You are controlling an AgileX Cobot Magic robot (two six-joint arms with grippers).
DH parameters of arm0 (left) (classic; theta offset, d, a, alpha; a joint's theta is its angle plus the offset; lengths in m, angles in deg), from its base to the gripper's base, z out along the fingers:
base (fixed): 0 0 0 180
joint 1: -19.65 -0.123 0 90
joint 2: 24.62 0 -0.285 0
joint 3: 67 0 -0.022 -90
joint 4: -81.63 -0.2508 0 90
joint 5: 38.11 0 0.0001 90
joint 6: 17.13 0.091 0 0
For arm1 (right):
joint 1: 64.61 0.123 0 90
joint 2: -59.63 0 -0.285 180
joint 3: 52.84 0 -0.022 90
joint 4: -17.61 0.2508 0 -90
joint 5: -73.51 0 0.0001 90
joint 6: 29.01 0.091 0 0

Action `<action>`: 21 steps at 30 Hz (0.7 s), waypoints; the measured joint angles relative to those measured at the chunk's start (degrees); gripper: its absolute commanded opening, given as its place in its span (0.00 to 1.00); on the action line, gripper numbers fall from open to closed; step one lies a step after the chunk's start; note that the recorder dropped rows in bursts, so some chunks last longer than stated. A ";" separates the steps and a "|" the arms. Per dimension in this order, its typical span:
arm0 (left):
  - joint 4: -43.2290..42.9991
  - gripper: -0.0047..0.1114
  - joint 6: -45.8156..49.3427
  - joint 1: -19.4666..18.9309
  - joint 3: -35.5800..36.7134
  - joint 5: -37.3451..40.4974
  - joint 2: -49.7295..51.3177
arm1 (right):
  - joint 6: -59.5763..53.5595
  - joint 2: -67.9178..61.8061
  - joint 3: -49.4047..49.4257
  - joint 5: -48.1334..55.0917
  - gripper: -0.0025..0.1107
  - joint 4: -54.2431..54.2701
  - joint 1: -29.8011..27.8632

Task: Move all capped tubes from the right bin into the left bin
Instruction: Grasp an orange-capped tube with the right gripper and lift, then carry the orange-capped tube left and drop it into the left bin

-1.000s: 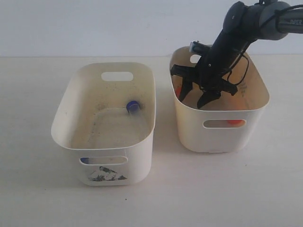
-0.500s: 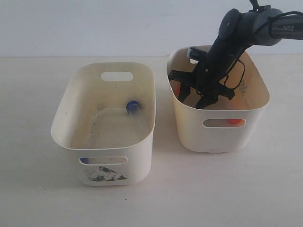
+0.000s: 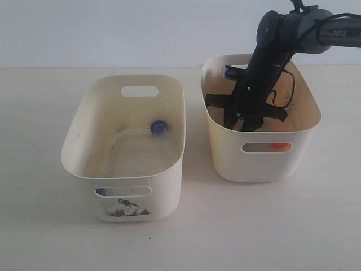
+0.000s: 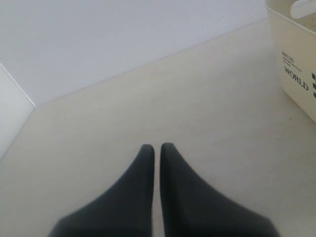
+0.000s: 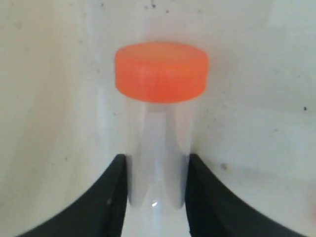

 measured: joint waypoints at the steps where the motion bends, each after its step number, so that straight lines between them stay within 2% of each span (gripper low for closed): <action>1: 0.00 0.08 0.00 0.00 0.00 0.00 0.00 | -0.51 0.09 0.00 0.23 0.02 -0.14 0.04; 6: 0.00 0.08 0.00 0.00 0.00 0.00 0.00 | -2.91 2.26 0.96 1.77 0.02 -3.10 0.66; 12: 0.00 0.08 0.00 0.00 0.00 0.00 0.00 | -4.78 15.37 1.24 1.88 0.02 -4.91 1.85; 17: 0.00 0.08 0.00 0.00 0.00 0.00 0.00 | -9.57 23.72 1.24 1.88 0.02 1.42 2.20; 21: 0.00 0.08 0.00 0.00 0.00 0.00 0.00 | -12.96 26.09 1.24 1.88 0.02 6.09 5.42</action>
